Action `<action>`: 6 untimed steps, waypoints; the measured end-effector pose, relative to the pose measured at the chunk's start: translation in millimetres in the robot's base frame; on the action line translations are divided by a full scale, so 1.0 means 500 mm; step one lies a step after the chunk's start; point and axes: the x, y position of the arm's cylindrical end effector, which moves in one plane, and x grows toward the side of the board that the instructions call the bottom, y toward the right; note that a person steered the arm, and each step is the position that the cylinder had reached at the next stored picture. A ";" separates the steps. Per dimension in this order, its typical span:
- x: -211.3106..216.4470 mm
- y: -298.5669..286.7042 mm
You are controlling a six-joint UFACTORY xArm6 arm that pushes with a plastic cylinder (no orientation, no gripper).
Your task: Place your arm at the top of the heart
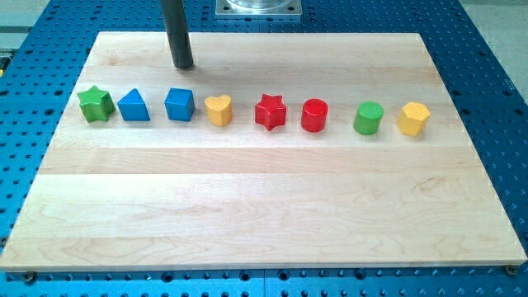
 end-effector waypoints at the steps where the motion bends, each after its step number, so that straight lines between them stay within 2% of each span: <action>1: 0.000 0.000; 2: 0.000 0.000; 3: 0.044 0.009; 4: 0.166 0.081; 5: 0.142 0.152; 6: 0.164 0.147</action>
